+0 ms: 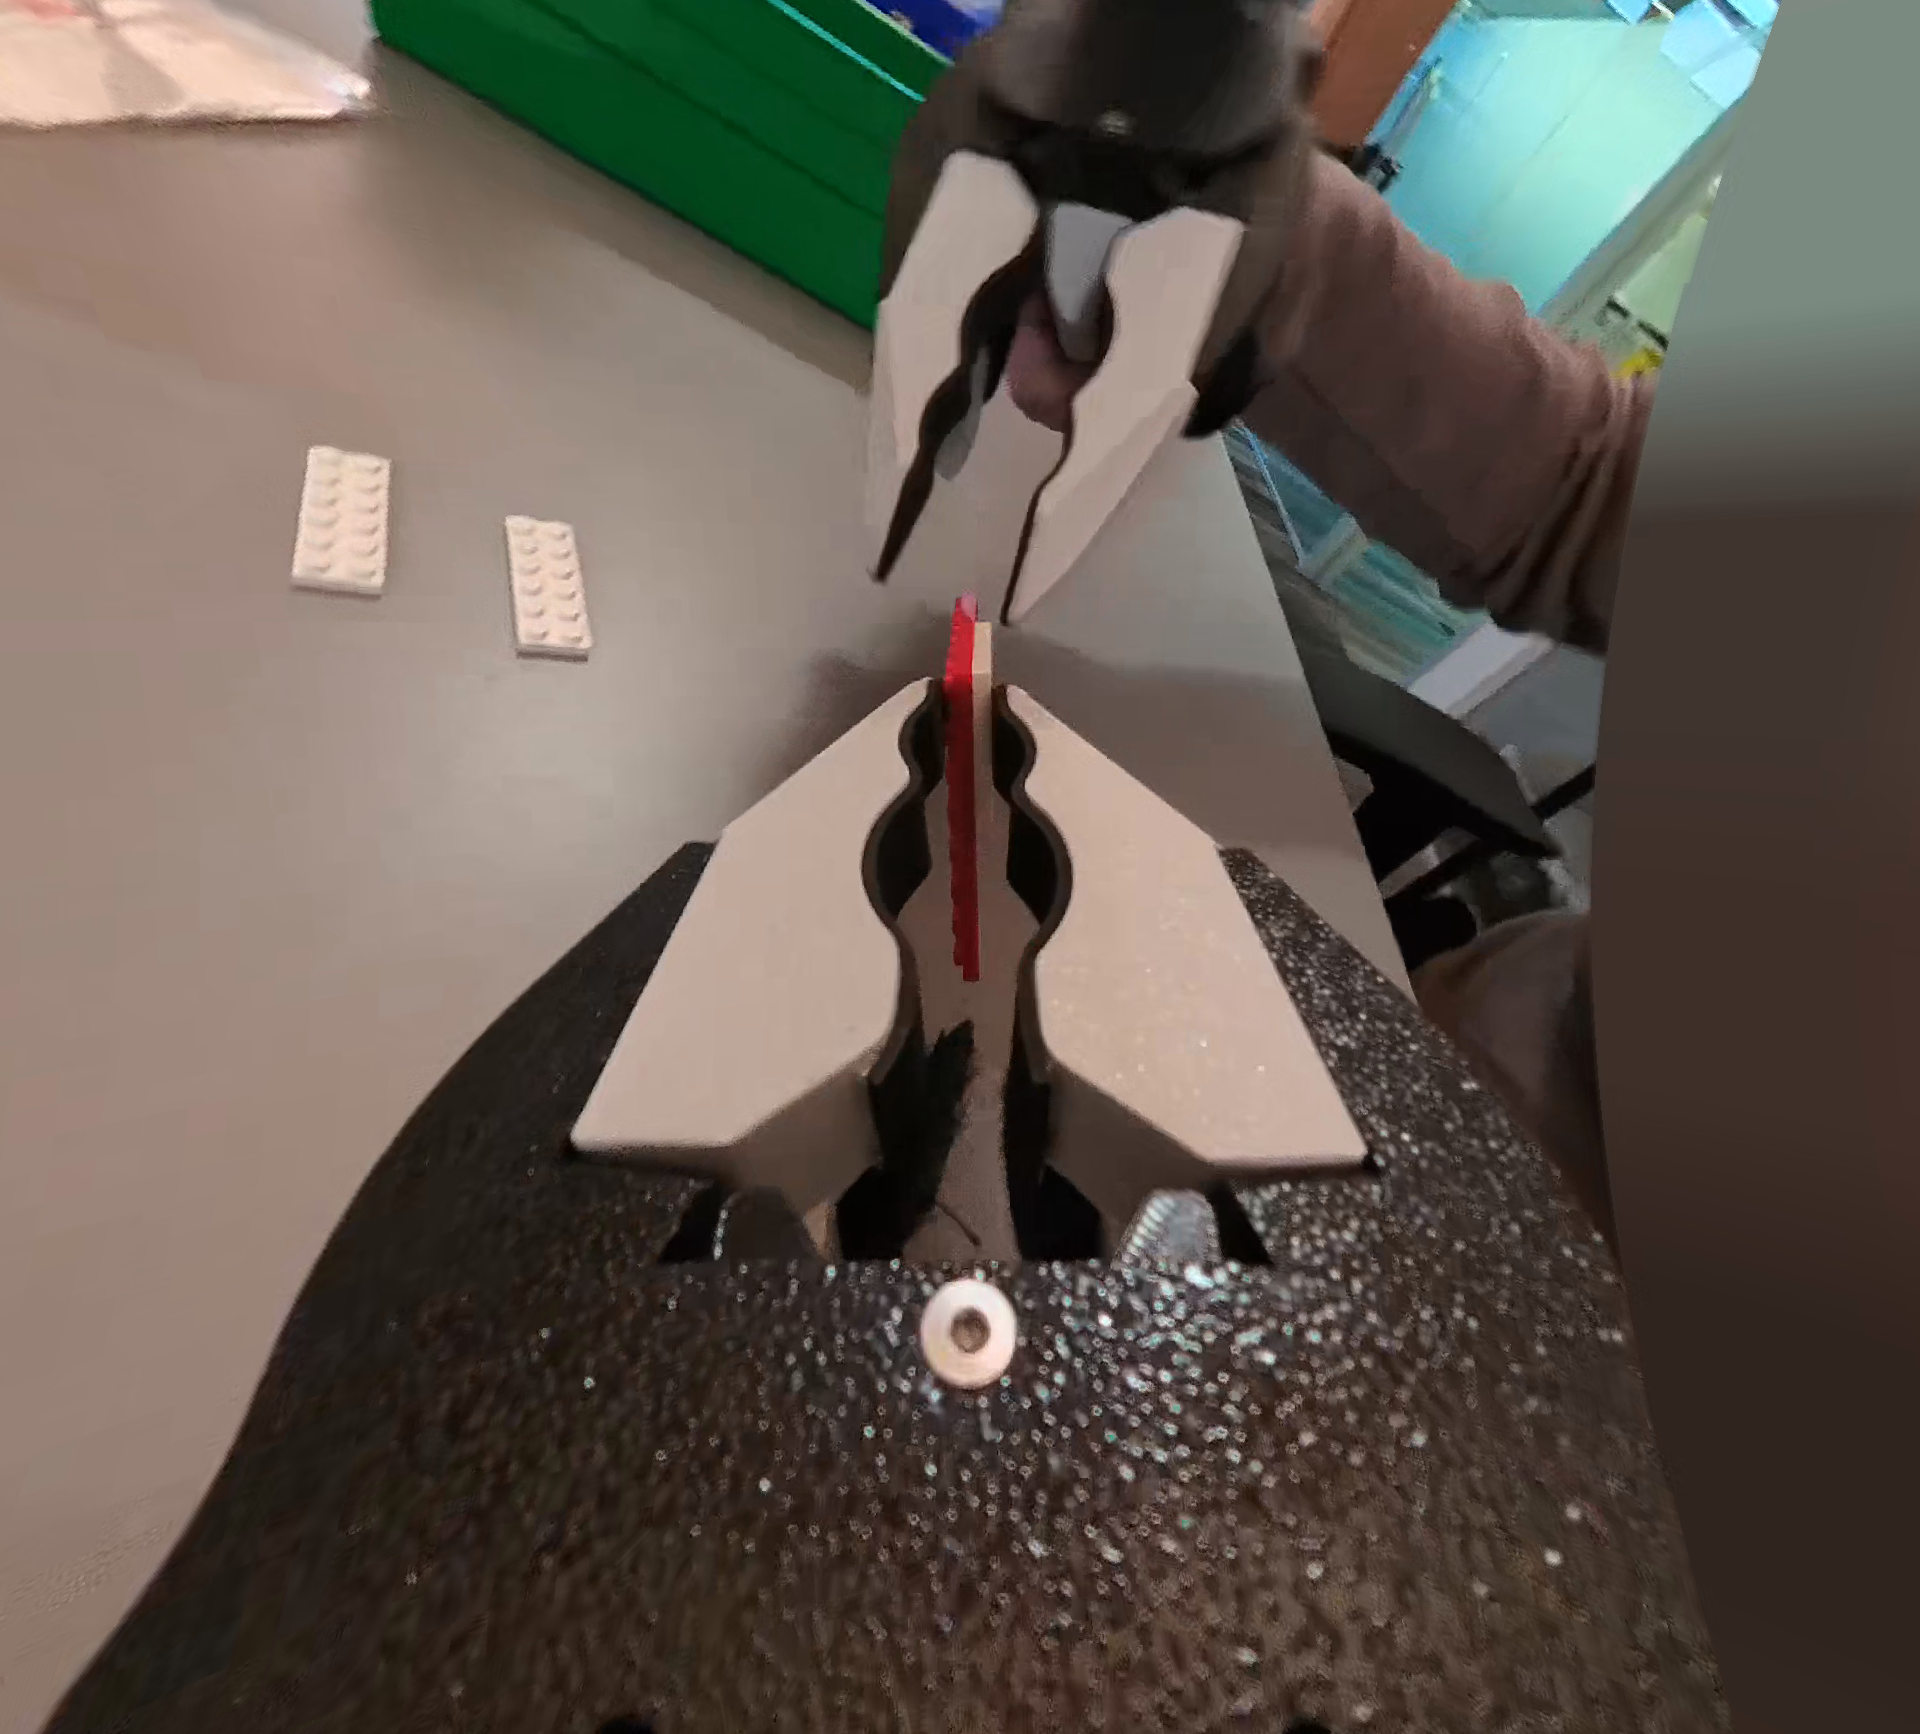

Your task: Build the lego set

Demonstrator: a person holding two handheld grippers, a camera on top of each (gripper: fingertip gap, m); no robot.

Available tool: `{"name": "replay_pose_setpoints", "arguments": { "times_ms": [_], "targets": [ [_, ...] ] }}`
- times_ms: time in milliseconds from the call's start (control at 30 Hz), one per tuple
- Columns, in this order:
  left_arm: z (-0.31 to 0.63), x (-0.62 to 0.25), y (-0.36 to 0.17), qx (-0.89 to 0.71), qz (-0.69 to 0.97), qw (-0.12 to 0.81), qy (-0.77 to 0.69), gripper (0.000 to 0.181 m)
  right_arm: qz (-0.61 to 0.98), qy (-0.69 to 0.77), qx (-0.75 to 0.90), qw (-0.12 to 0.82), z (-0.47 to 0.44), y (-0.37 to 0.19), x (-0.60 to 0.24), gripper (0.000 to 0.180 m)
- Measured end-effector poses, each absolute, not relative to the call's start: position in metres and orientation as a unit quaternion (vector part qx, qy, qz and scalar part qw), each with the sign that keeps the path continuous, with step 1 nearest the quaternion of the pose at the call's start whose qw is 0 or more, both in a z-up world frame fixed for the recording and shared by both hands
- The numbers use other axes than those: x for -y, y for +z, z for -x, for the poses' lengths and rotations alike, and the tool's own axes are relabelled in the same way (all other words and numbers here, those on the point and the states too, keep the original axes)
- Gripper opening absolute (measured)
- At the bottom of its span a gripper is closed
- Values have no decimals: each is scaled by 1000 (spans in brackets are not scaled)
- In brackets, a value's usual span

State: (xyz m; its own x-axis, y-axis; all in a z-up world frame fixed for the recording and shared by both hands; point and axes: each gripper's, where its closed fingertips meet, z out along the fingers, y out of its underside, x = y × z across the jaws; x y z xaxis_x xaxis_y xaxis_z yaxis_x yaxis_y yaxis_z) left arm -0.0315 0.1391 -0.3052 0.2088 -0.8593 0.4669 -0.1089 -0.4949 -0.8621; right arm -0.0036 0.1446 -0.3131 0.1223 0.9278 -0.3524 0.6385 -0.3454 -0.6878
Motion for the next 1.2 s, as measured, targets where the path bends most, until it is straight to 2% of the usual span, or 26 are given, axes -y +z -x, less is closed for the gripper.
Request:
{"name": "replay_pose_setpoints", "arguments": {
  "times_ms": [33,167,233,300,400,467,600,767,867,1033,1200],
  "targets": [
    [33,-144,-307,-328,701,352,-526,6,721,341,556,235,3,-314,-154,32],
    [38,-154,-309,-235,718,300,-583,6,640,175,643,383,11,-313,-161,37],
    [39,-156,-309,-210,716,284,-602,6,602,90,681,406,15,-323,-160,35],
    [40,-157,-310,-199,718,275,-608,6,575,33,693,433,20,-327,-163,24],
    [41,-157,-313,-199,723,273,-603,6,560,5,689,459,24,-328,-166,22],
    [41,-156,-316,-201,728,267,-598,6,557,-2,692,460,24,-331,-166,15],
    [40,-159,-321,-197,737,270,-587,8,574,23,688,443,21,-337,-166,14],
    [65,-190,-316,-192,758,387,-488,28,628,81,689,352,6,-360,-165,15],
    [73,-198,-305,-189,746,432,-470,29,641,105,695,308,4,-369,-162,15],
    [69,-196,-310,-224,750,444,-436,32,646,127,698,283,7,-371,-164,15],
    [65,-195,-318,-274,760,466,-360,31,658,146,687,270,5,-368,-164,37]
  ]
}}
